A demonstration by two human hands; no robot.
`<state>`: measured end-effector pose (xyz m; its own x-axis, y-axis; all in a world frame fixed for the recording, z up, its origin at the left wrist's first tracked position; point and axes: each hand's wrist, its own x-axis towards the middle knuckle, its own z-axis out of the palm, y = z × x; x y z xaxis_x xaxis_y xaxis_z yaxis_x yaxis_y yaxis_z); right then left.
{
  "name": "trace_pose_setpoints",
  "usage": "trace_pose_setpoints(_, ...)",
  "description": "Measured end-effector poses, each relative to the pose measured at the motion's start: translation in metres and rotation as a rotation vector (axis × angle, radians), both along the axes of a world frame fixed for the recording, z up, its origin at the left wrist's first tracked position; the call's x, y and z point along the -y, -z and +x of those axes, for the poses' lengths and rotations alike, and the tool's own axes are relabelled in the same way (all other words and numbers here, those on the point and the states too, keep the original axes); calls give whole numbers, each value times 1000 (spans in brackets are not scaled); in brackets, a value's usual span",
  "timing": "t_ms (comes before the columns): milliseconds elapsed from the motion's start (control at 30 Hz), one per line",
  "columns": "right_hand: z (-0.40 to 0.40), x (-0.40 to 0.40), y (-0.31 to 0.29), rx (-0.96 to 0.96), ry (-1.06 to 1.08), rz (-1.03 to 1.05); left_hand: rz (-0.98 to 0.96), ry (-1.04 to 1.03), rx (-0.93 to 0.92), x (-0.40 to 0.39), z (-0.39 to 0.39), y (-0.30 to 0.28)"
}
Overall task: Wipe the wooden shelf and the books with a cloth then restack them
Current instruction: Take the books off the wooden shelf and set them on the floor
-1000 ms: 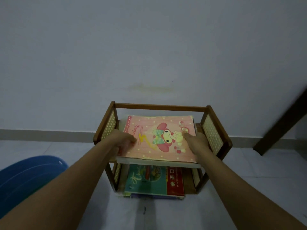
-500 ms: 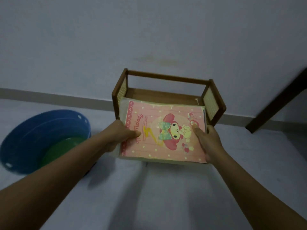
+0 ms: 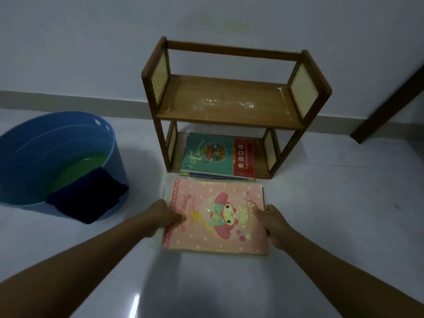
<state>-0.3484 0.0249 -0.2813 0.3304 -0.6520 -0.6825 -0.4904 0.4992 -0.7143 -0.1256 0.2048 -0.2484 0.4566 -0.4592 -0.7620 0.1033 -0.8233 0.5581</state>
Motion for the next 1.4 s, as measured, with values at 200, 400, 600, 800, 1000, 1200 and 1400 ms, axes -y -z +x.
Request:
trace_pose_setpoints(200, 14, 16, 55, -141, -95, -60, 74, 44, 41, 22, 25, 69)
trace_pose_setpoints(400, 36, 67, 63, -293, -452, -612, 338, 697, 398, 47, 62, 53)
trace_pose_setpoints(600, 132, 156, 57, -298, -370, -671, -330, 393, 516, 154, 100, 43)
trace_pose_setpoints(800, 144, 156, 59, -119, -45, -240, -217, -49, 133, 193, 107, 79)
trace_pose_setpoints(1000, 145, 151, 53, 18, 47, -100, -220, -188, 90, 192, 104, 77)
trace_pose_setpoints(1200, 138, 150, 66, 114, 171, 10, -218, -264, -143, 175, 111, 63)
trace_pose_setpoints(1400, 106, 145, 41, 146, 98, 31, -348, -241, 41, 153, 95, 40)
